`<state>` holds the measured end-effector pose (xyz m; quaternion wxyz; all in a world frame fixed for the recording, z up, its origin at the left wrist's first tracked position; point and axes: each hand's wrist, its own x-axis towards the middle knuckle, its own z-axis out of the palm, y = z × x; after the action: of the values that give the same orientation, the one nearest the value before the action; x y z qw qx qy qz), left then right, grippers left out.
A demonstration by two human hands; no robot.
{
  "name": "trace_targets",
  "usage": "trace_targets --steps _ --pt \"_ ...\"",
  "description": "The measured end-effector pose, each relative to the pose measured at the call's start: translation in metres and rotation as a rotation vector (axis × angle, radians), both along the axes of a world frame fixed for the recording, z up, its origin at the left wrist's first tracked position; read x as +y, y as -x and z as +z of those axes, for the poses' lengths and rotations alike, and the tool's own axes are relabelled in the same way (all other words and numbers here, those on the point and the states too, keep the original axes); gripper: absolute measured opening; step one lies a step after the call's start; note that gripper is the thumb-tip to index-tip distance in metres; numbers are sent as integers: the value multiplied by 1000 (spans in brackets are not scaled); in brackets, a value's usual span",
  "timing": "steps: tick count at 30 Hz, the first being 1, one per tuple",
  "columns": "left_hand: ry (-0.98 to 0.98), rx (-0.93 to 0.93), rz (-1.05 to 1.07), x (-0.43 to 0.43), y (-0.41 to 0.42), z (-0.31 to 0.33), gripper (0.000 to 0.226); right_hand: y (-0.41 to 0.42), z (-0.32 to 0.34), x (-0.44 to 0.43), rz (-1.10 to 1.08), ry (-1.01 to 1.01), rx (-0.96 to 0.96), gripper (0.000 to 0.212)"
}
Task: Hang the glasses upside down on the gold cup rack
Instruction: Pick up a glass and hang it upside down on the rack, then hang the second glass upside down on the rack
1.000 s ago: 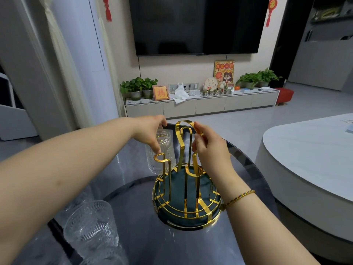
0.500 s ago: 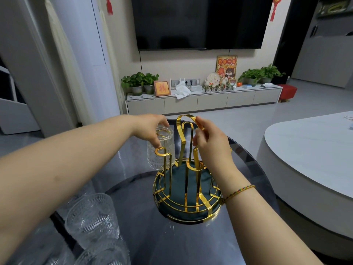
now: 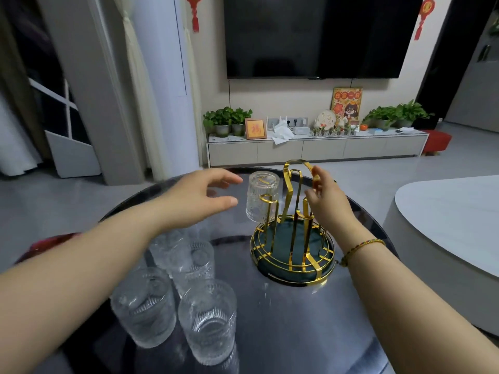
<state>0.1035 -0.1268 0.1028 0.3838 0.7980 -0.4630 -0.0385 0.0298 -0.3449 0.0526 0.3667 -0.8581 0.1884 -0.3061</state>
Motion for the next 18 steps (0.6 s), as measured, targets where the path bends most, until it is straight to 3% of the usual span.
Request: trace_targets --steps 9,13,16,18 --pt "534 269 389 109 84 -83 31 47 -26 54 -138 140 -53 53" --pt "592 485 457 116 114 -142 34 77 -62 98 0 -11 -94 49" --pt "550 556 465 106 123 -174 35 91 -94 128 181 -196 10 53" --pt "474 595 445 97 125 -189 39 95 -107 140 328 -327 133 67"
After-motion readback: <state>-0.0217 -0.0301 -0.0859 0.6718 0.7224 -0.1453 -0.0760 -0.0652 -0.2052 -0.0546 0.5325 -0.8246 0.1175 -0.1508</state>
